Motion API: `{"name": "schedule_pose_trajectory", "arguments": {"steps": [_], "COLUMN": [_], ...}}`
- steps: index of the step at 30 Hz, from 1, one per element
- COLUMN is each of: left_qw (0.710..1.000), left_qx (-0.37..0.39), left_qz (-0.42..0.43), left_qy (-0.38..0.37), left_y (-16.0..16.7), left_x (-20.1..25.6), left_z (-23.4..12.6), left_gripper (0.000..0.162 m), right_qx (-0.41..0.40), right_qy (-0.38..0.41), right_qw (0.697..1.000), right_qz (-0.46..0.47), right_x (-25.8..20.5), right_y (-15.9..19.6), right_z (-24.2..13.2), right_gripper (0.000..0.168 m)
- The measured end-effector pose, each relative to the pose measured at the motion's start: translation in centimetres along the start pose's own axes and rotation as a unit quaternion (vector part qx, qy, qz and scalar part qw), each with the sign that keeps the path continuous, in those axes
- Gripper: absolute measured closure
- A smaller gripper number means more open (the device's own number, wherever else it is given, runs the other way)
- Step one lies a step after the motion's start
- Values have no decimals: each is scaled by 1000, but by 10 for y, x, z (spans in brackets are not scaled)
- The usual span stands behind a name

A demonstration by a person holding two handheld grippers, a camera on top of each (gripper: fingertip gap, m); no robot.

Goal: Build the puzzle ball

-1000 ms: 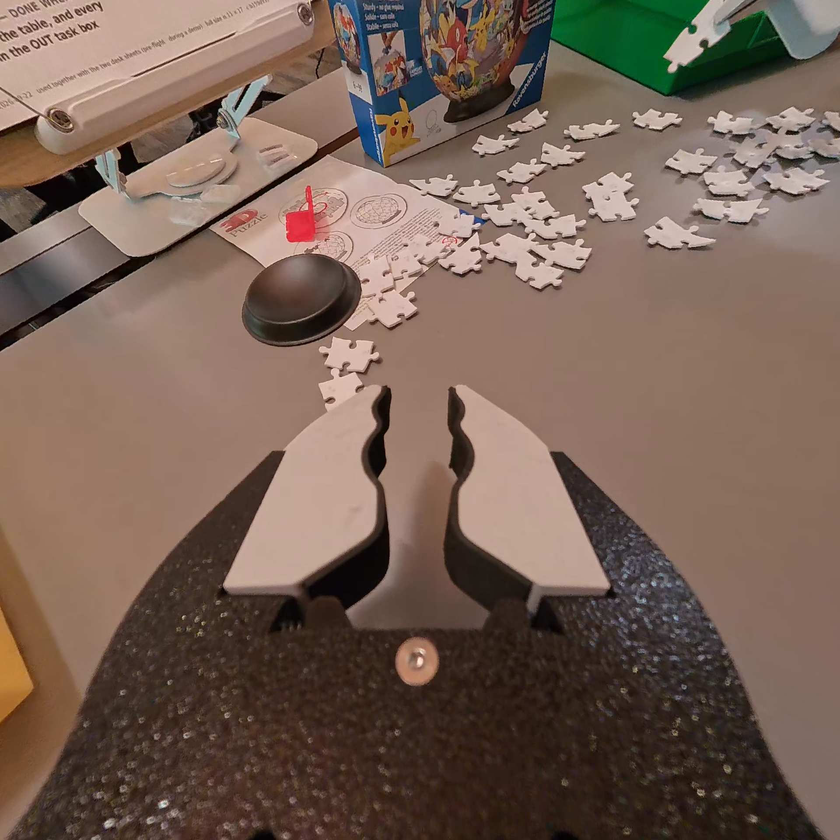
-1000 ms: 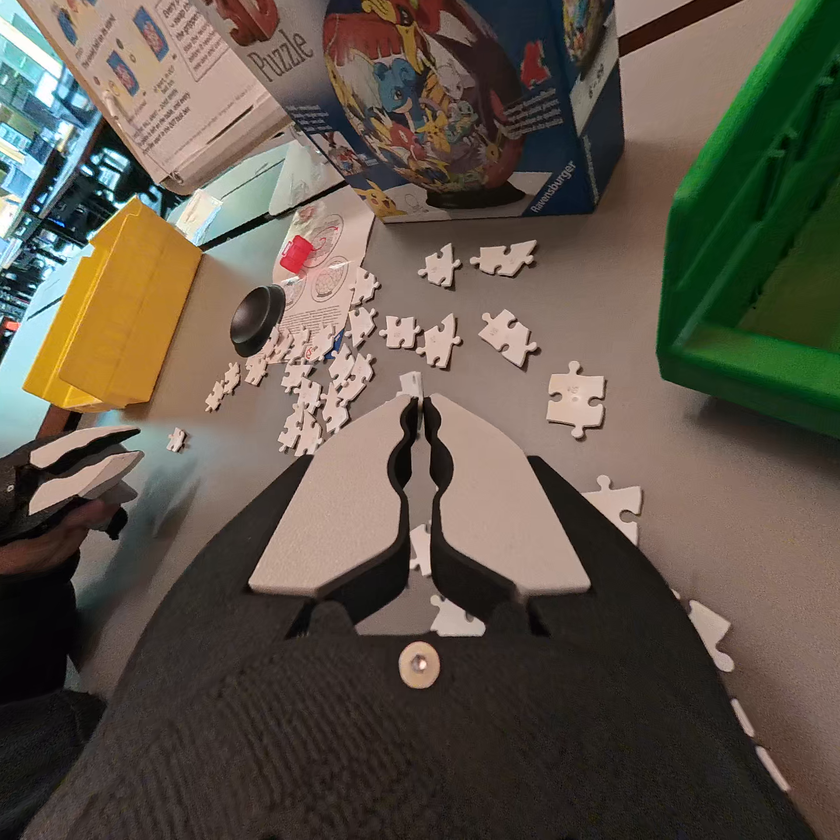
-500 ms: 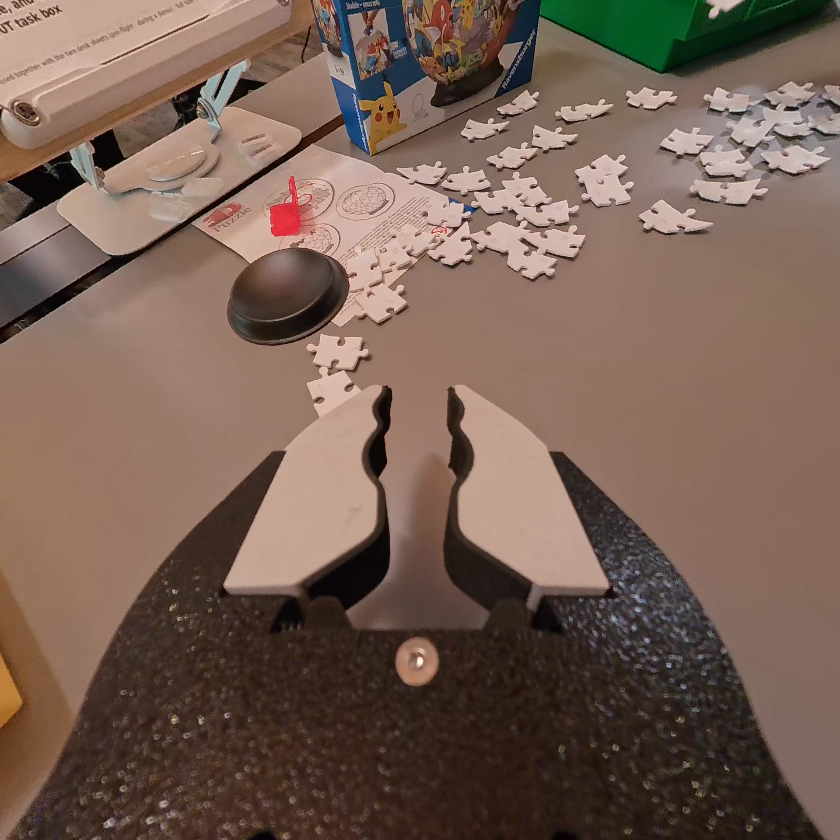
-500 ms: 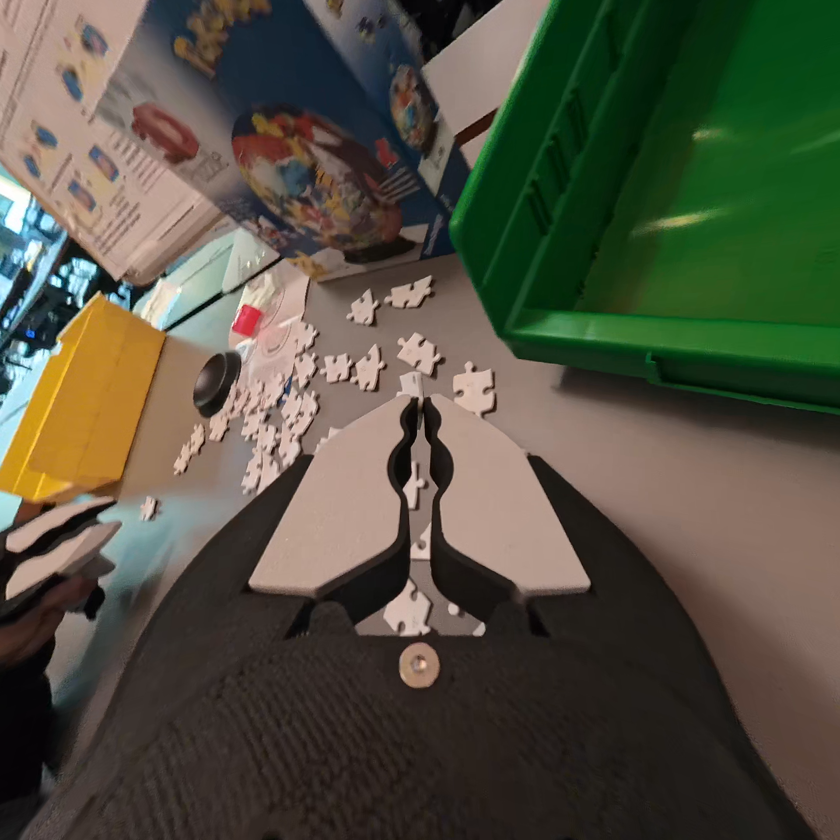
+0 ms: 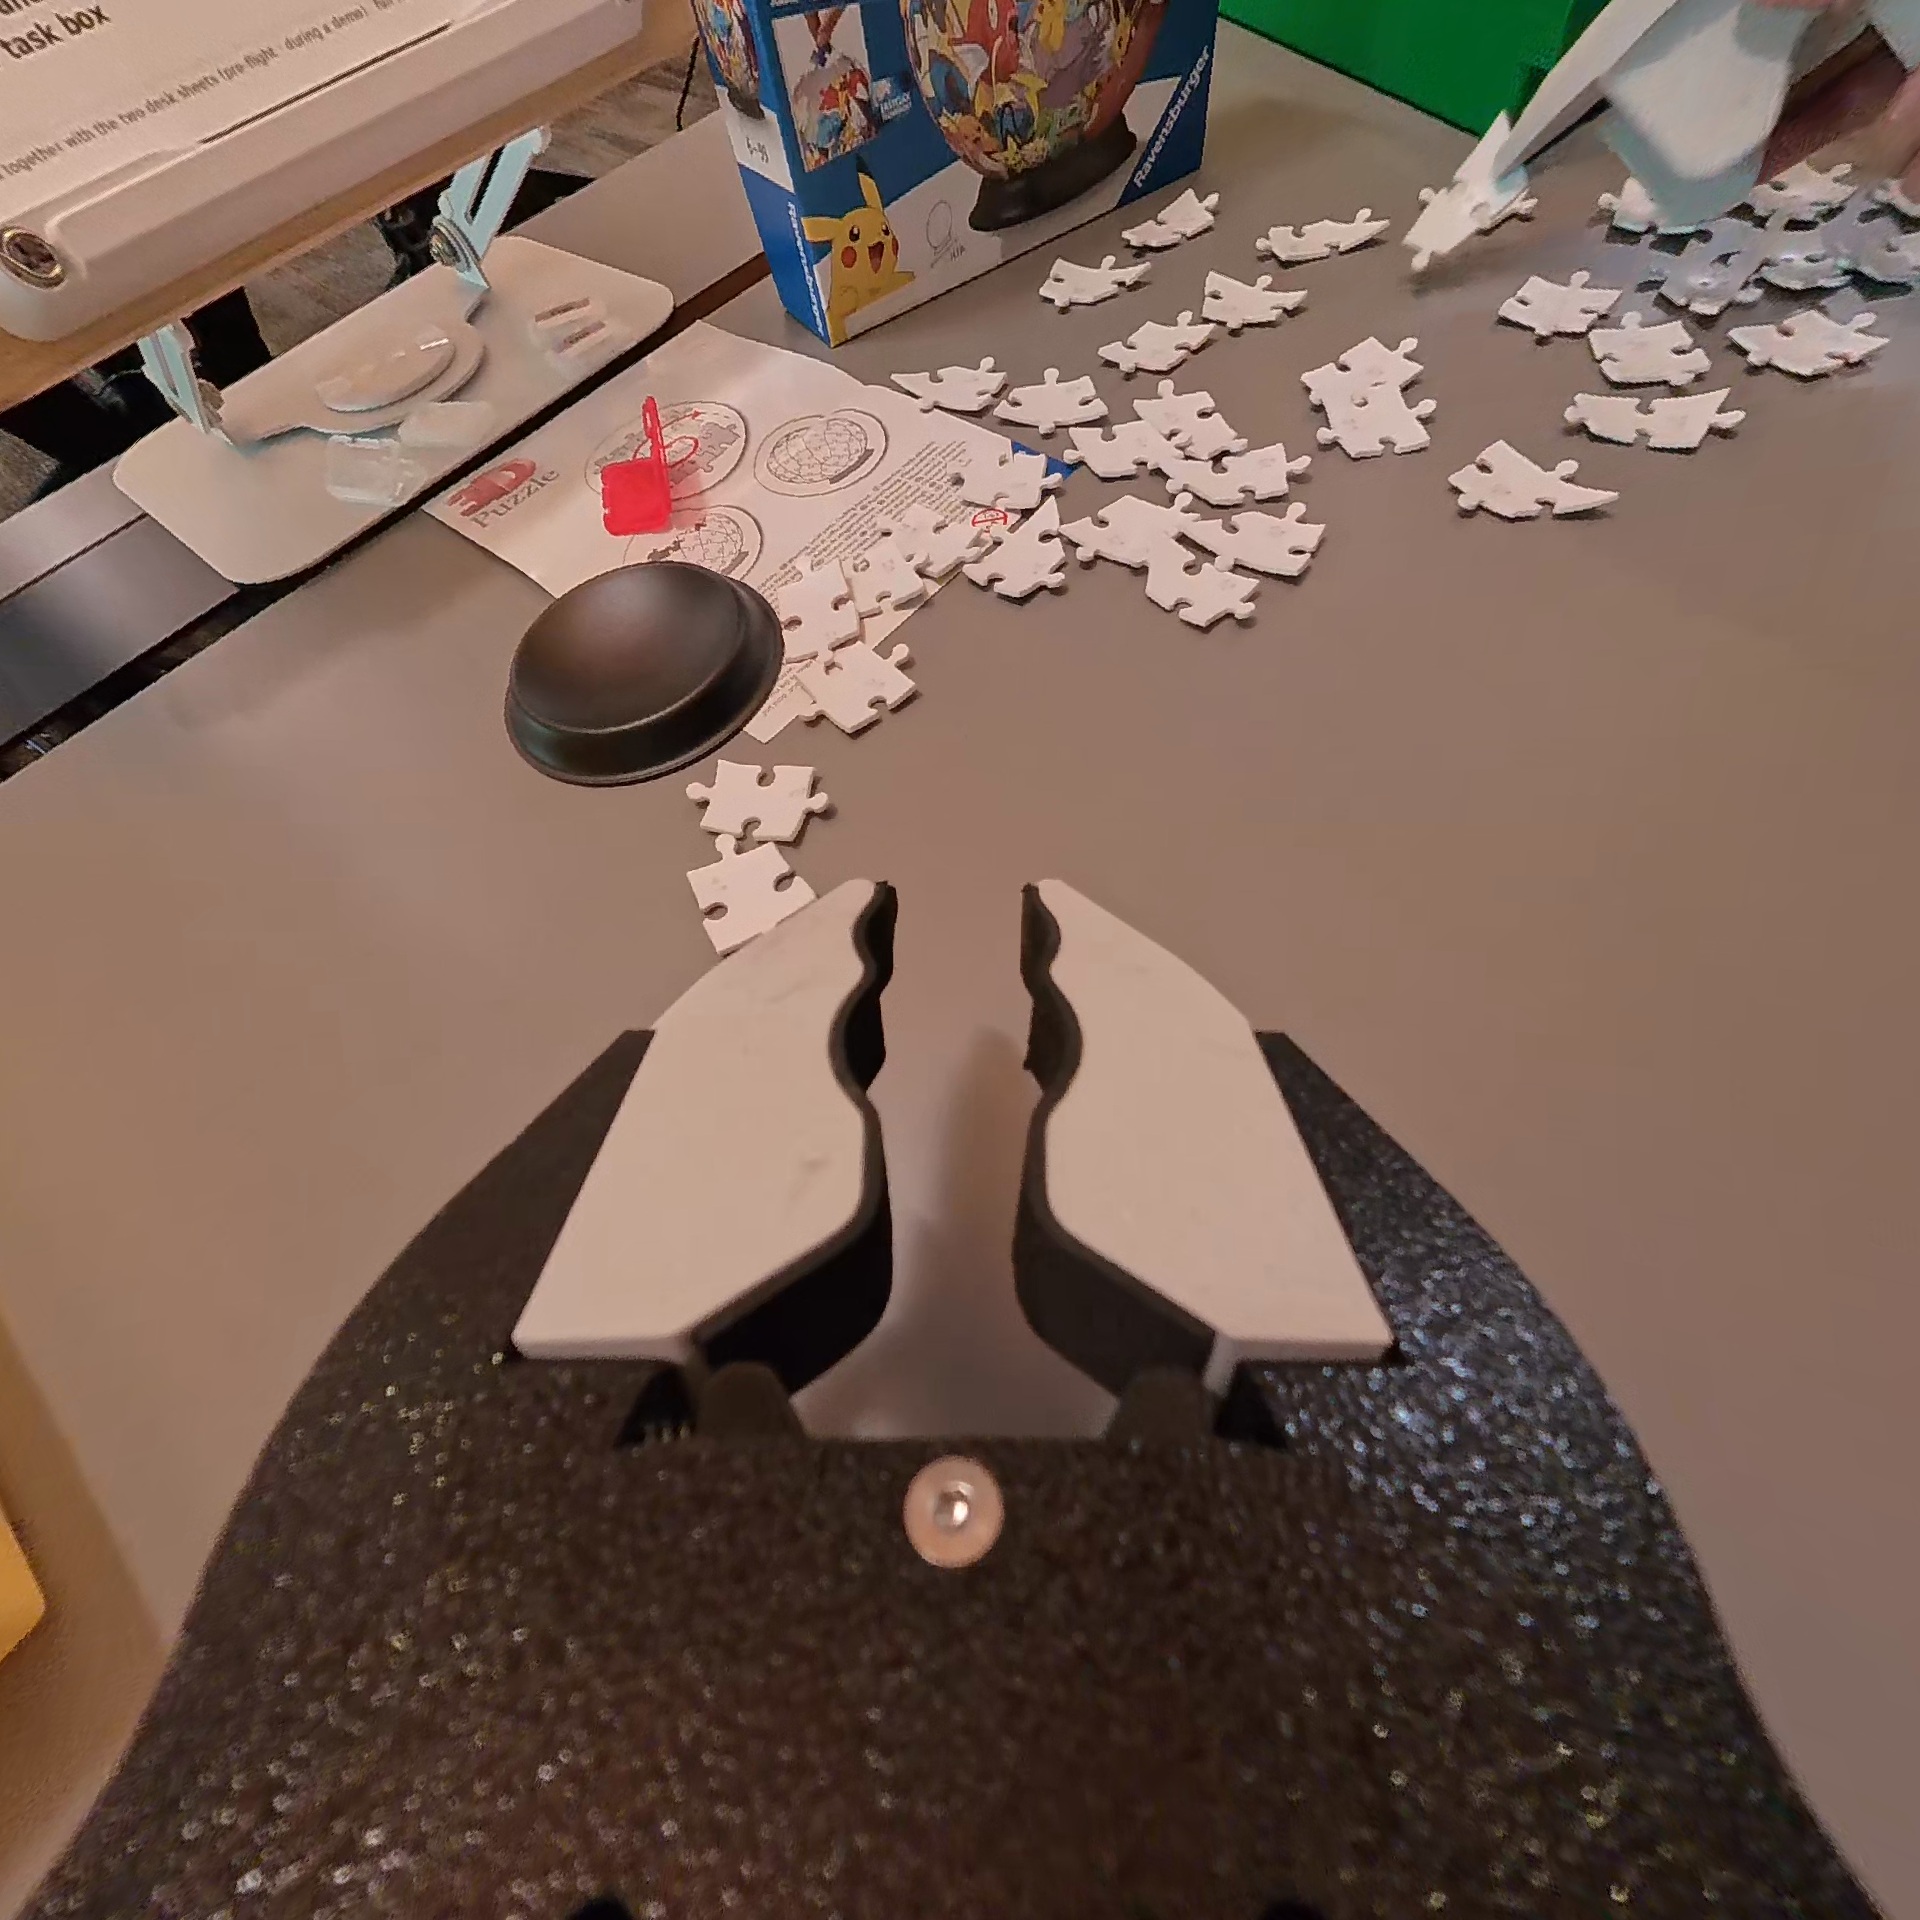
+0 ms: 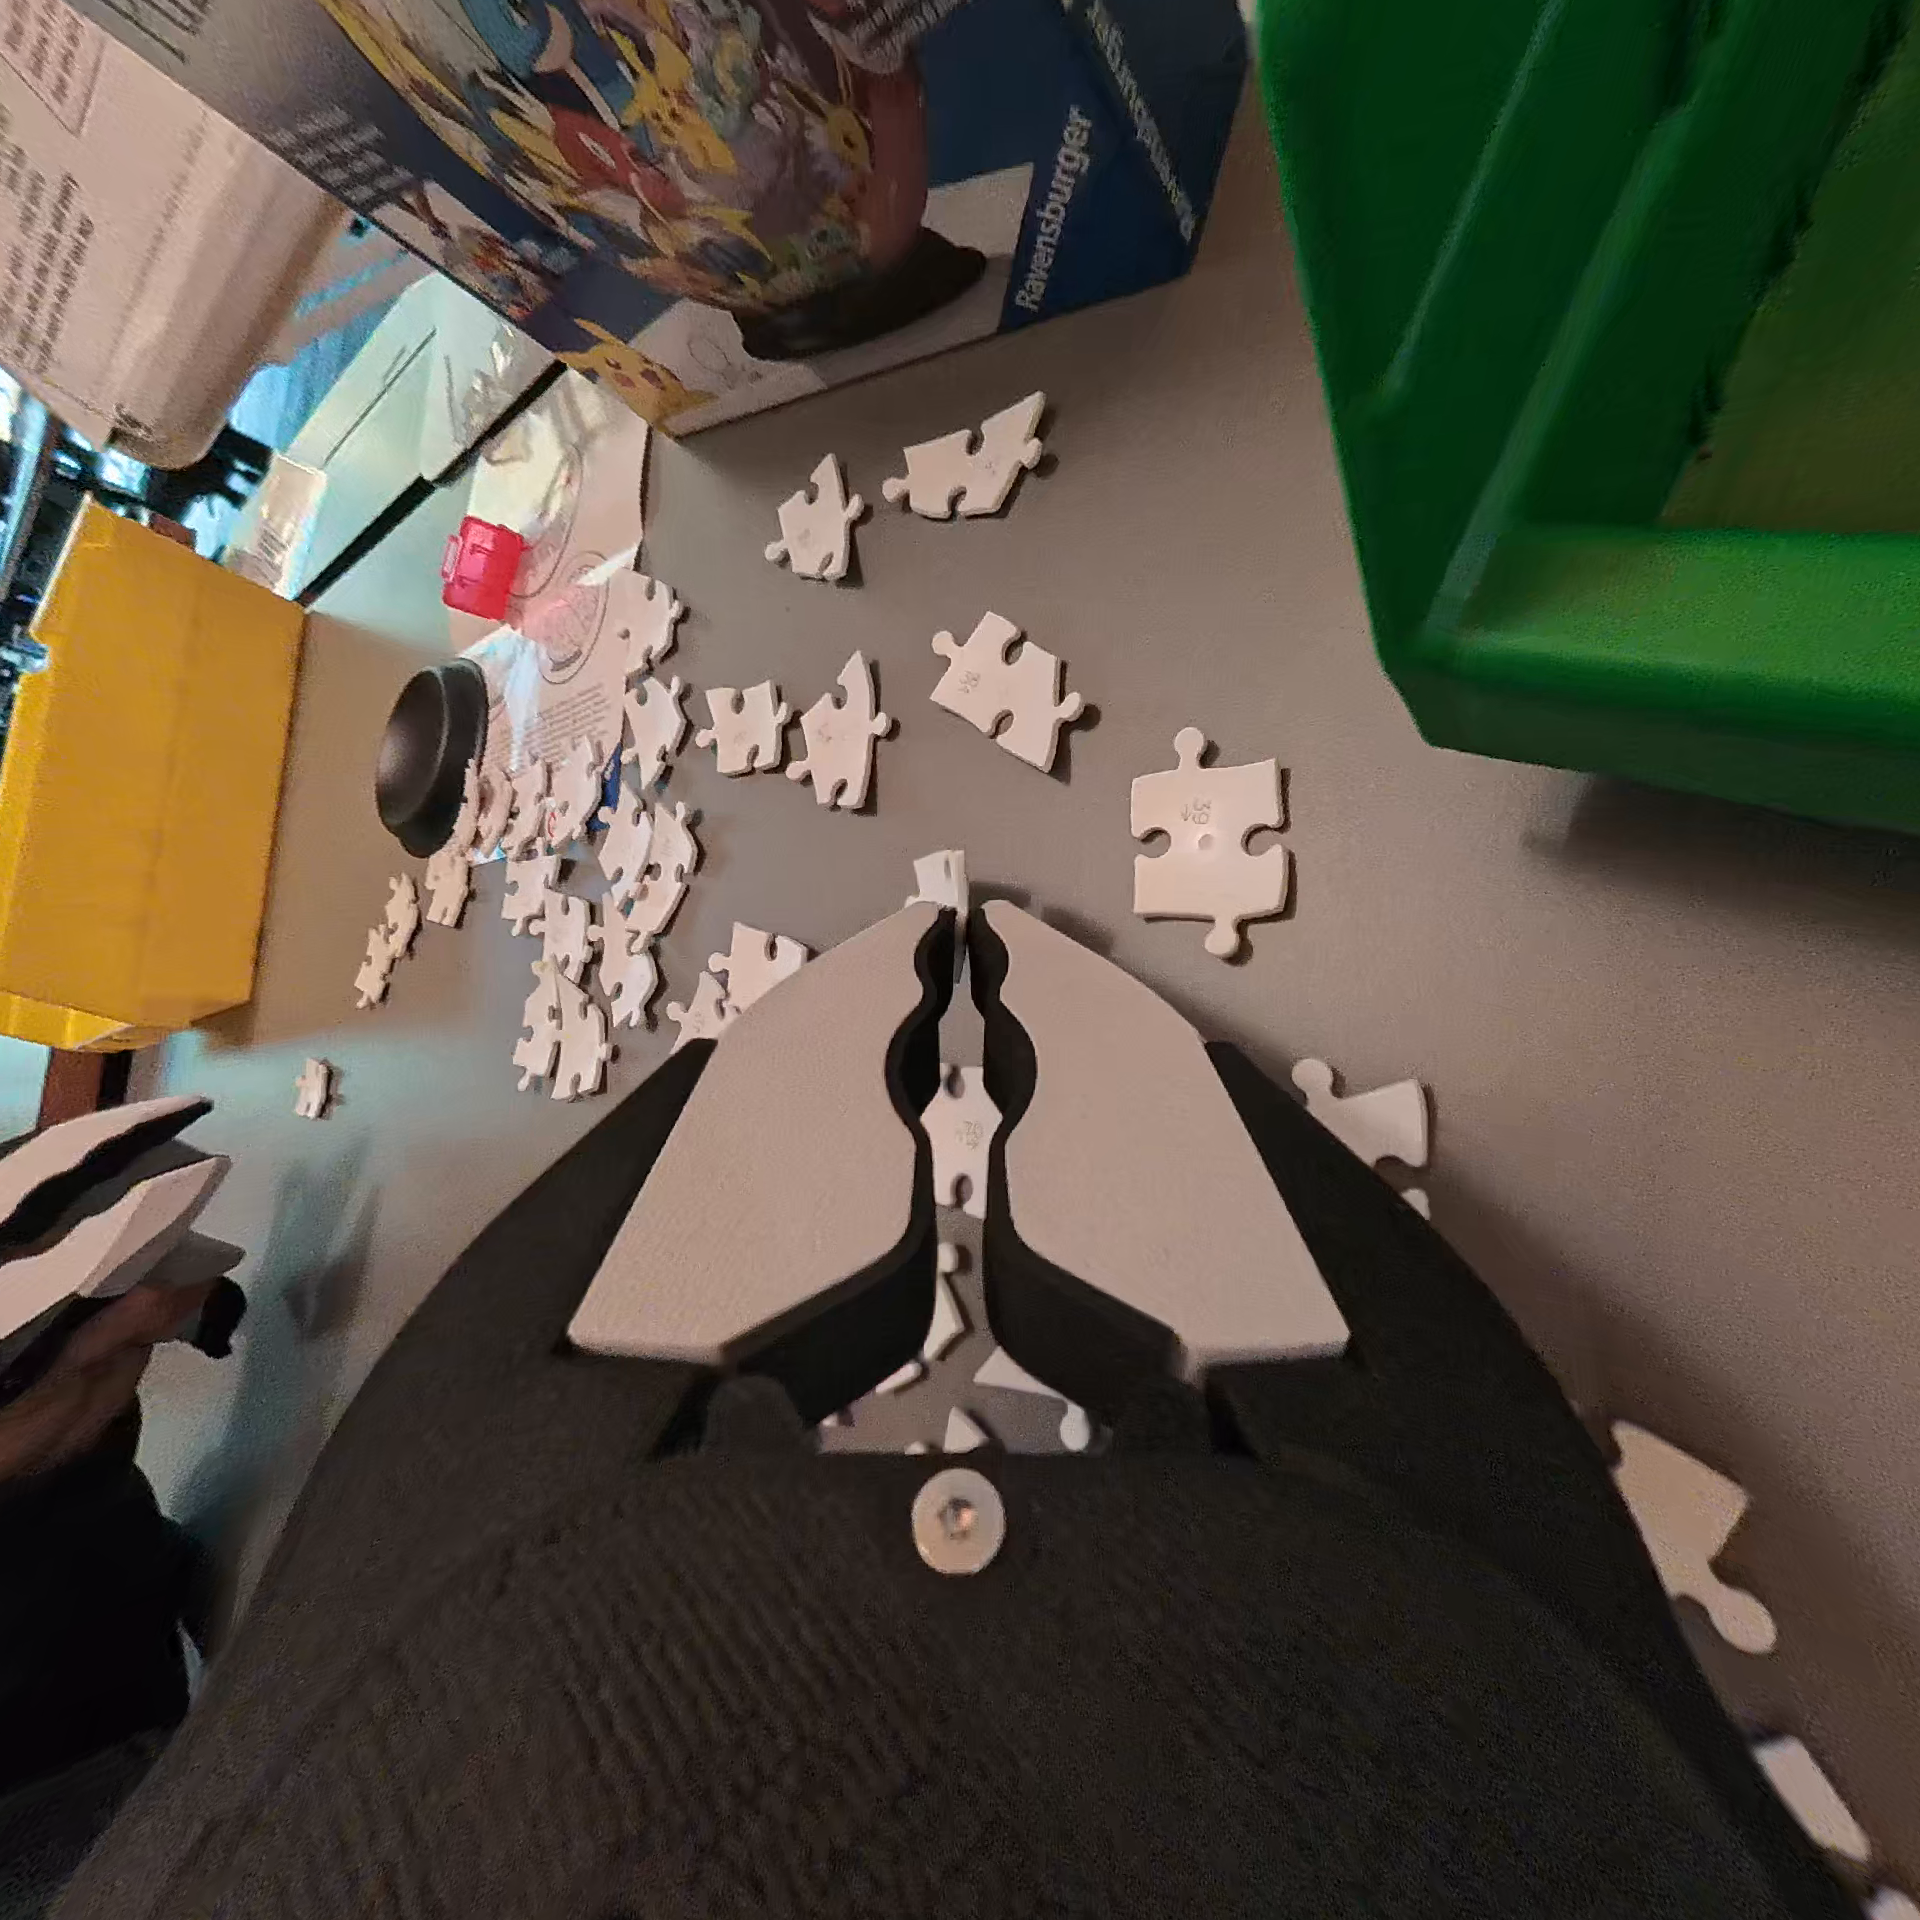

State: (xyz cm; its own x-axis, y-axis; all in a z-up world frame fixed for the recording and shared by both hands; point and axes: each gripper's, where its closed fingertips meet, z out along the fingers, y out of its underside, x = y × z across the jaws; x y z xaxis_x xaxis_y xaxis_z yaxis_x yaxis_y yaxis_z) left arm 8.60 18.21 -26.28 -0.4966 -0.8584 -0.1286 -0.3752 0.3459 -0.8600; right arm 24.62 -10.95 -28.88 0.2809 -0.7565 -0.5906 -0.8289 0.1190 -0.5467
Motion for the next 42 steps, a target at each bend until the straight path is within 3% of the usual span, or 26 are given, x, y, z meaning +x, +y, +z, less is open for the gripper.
{"name": "schedule_pose_trajectory", "arguments": {"steps": [5, 10, 13, 23, 31, 37, 42], "left_qw": [1000, 1000, 1000, 999, 988, 965, 960], "left_qx": [-2, 0, 1, 16, 11, -29, -145], "left_qz": [-1, -4, 0, -1, 11, 5, 0], "left_qy": [-2, 0, 1, -34, -155, -260, -240], "left_y": [2, 1, 0, -6, -13, -6, 20], "left_x": [-3, -3, -3, -26, -115, -195, -243], "left_z": [-1, 1, 0, -13, -74, -136, -163], "left_gripper": [140, 140, 140, 140, 140, 145, 141], "right_qx": [-11, -8, -3, 95, 137, 129, 102], "right_qy": [38, 74, 86, 72, 31, -18, -33], "right_qw": [999, 996, 994, 981, 969, 963, 952], "right_qz": [-21, -48, -67, -154, -203, -234, -287], "right_x": [10, 15, 14, -24, -49, -74, -95], "right_y": [1, -4, -7, -31, -20, 0, 12], "right_z": [5, 3, -3, -59, -93, -77, -61], "right_gripper": [163, 141, 138, 124, 117, 118, 114]}}
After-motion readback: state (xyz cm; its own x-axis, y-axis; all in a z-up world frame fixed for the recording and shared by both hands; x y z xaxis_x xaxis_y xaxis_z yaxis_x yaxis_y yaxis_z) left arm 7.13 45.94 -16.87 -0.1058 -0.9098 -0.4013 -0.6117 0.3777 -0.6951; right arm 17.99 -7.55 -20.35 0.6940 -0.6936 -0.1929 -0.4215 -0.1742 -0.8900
